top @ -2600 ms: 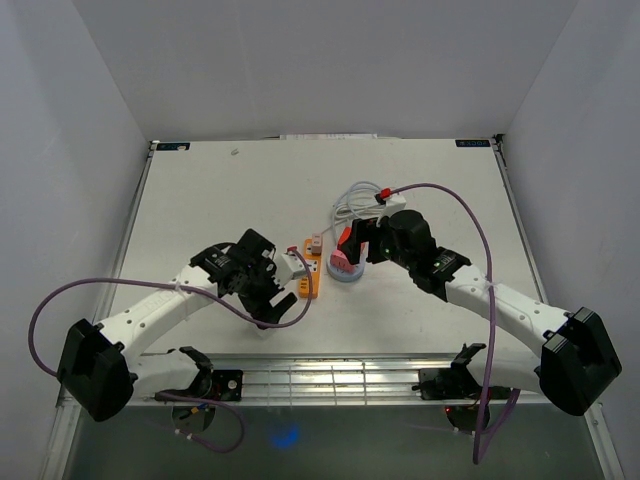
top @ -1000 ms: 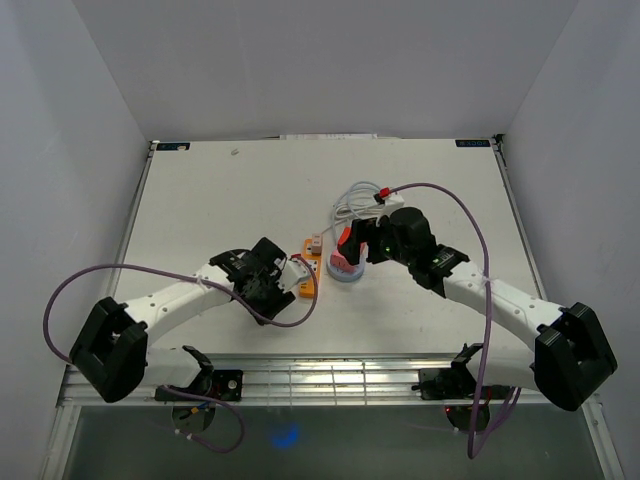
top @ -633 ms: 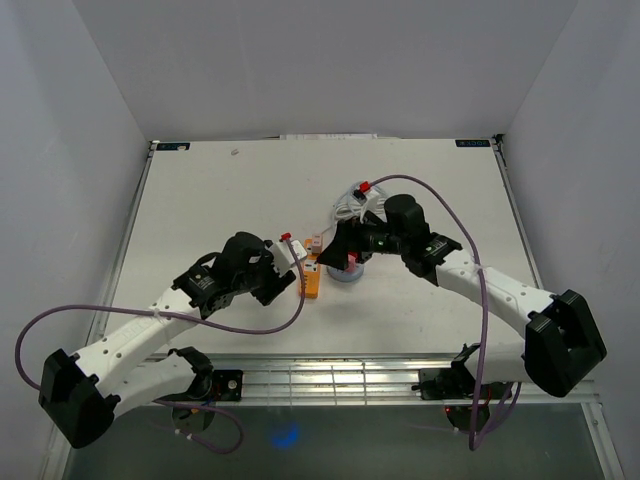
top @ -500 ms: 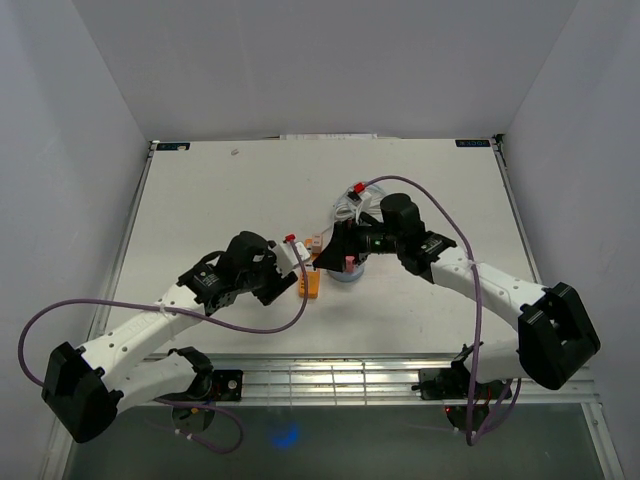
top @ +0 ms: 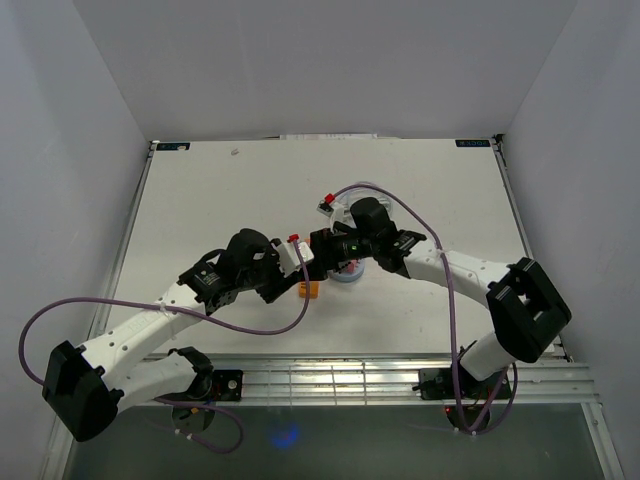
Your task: Insert the plug
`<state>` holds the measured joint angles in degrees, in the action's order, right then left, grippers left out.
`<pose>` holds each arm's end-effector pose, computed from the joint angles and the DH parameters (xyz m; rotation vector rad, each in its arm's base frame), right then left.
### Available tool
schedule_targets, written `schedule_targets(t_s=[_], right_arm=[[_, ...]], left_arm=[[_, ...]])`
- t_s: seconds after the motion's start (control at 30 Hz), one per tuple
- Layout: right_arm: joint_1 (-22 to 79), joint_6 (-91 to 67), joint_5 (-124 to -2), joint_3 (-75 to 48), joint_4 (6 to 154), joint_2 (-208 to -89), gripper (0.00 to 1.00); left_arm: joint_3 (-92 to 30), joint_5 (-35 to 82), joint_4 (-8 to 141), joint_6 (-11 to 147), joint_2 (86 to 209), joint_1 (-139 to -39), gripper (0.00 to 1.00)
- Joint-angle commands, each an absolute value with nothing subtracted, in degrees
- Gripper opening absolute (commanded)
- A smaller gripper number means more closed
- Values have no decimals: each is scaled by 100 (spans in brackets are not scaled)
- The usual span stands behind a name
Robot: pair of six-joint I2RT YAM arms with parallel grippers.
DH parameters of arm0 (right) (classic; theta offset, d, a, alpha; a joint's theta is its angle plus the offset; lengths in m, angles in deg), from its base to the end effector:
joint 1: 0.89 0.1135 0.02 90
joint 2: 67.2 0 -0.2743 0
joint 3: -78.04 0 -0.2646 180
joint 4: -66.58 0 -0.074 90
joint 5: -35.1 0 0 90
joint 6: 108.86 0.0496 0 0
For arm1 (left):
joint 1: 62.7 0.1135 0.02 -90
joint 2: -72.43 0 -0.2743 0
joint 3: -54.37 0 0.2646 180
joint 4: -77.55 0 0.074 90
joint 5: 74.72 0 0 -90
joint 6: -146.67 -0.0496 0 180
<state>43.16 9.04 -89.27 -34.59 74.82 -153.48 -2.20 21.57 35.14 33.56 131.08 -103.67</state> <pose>0.2355 0.2668 0.2490 -0.7252 2.1332 1.3487 0.1699 -0.1547 0.2517 1.2972 1.9702 -0.2816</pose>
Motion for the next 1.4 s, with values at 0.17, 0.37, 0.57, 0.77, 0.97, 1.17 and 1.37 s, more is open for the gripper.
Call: schedule_targets(t_s=[0.17,0.37,0.57,0.77,0.97,1.17,1.37], right_arm=[[4525,1268,-9093,-2909,7037,-15895,94],[4560,1488,-9120,-2821,6817,-16168,90],[4613,1620,-9111,-2794,6712,-16265,77],[4613,1743,-9268,-2882,6395,-16291,44],[4596,1761,-9348,-2961,6193,-16265,13],[4455,1463,-9305,-2953,6456,-16133,8],[4104,1146,-9287,-3216,6527,-15676,8]], left_arm=[[-505,2582,3808,3277,13000,-10383,29],[-514,2846,3860,3294,12991,-10392,29],[-488,2925,3957,3320,12974,-10392,29],[-453,3066,4036,3347,12956,-10383,29],[-295,3206,4080,3382,12781,-10392,51],[-154,3383,4168,3584,12166,-10392,87],[-268,3374,4396,4461,11735,-10392,94]])
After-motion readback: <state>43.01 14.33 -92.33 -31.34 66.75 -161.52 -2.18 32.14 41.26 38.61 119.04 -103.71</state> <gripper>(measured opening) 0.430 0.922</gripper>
